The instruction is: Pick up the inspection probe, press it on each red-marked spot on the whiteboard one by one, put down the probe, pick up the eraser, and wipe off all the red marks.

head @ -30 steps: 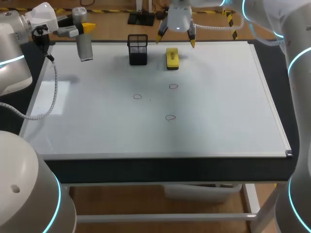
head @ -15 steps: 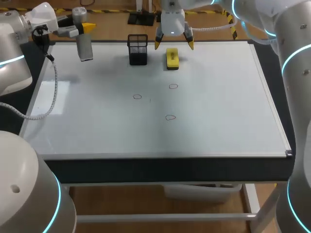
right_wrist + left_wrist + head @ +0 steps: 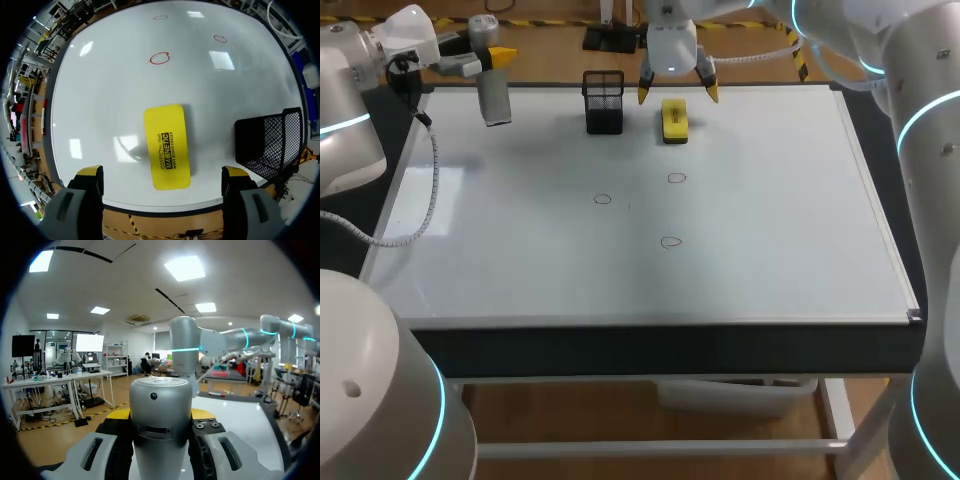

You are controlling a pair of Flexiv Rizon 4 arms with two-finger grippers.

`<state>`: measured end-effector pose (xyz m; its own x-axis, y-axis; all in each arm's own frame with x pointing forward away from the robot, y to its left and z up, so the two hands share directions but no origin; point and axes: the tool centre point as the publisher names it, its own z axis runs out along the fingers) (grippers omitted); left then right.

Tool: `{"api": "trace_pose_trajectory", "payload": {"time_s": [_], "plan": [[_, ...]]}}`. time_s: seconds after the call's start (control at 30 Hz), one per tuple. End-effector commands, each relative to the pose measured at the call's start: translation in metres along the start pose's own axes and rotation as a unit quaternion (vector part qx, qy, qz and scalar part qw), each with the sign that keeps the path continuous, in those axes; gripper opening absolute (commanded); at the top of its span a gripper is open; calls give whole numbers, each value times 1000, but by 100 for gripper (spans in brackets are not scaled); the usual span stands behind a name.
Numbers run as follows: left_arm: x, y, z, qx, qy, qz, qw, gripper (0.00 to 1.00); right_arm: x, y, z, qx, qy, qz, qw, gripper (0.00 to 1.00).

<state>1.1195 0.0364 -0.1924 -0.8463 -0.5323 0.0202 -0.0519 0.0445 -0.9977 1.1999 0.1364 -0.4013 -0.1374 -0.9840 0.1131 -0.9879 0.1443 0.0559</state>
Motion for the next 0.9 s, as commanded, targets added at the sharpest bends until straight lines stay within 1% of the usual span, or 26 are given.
{"api": "trace_pose_trajectory", "payload": {"time_s": [0.03,0.23,0.37,0.5,0.67,0.9], "plan": [[1,-1,0,1,-1,1,1000,0,-4,-8,1,-234,10,-2,972,100],[1,-1,0,1,-1,1,1000,0,-6,-5,3,-242,-6,-25,970,100],[1,-1,0,1,-1,1,1000,0,-6,-4,7,-234,-17,-30,972,100],[1,-1,0,1,-1,1,1000,0,-7,-3,8,-220,-17,-33,975,100],[1,-1,0,1,-1,1,1000,0,-8,0,12,-215,-13,-37,976,100],[1,-1,0,1,-1,1,1000,0,-11,2,14,-212,-22,-44,976,100]]}}
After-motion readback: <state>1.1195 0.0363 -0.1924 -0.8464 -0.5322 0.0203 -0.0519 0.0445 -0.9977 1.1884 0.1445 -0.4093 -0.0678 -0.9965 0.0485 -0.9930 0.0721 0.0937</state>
